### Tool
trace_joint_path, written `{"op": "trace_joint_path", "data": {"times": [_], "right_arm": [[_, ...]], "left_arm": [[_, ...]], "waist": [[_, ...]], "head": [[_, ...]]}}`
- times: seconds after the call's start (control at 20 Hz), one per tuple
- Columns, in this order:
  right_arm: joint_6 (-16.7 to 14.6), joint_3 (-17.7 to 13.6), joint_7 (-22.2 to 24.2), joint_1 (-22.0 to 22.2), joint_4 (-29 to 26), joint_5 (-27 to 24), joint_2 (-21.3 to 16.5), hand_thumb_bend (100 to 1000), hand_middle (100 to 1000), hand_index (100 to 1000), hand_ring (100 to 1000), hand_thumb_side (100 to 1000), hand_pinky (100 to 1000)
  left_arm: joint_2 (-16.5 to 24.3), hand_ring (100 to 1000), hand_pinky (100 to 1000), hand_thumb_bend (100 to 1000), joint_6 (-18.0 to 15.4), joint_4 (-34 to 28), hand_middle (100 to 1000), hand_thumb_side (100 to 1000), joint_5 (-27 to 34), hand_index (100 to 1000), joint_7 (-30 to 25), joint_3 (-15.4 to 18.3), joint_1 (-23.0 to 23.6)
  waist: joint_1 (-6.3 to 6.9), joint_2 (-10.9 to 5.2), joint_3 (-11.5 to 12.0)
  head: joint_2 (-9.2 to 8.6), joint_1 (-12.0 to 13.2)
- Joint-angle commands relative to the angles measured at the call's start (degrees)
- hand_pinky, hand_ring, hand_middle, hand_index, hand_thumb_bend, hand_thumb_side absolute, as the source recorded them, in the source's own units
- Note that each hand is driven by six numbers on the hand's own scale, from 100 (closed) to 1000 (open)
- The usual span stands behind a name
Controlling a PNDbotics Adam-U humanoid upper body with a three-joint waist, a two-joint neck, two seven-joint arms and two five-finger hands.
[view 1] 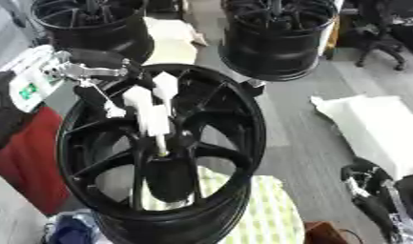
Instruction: Pull the pin out of the wheel hub.
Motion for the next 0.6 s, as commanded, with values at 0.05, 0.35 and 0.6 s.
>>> {"op": "trace_joint_path", "data": {"times": [0.05,0.35,0.6], "right_arm": [[-0.1,-0.1,0.1,-0.5,-0.6,0.2,-0.7,263,678,831,674,427,687],[-0.1,-0.1,0.0,-0.4,-0.5,0.2,-0.7,260,678,831,674,428,687],[-0.1,-0.2,0.0,-0.3,-0.5,0.1,-0.6,257,678,831,674,429,686]], "left_arm": [[0.9,745,797,117,-20.1,-0.2,717,279,-0.2,868,-19.8,0.4,-1.2],[0.8,558,647,100,-19.6,0.4,502,276,0.0,751,-19.8,0.8,-1.2],[0.9,486,575,100,-17.3,-0.9,416,355,2.5,674,-19.8,1.7,-1.9]], "waist": [[0.03,-0.62,-0.1],[0.02,-0.71,-0.1],[0.03,-0.79,-0.1]], "head": [[-0.14,0.1],[-0.14,0.0],[-0.14,0.1]]}}
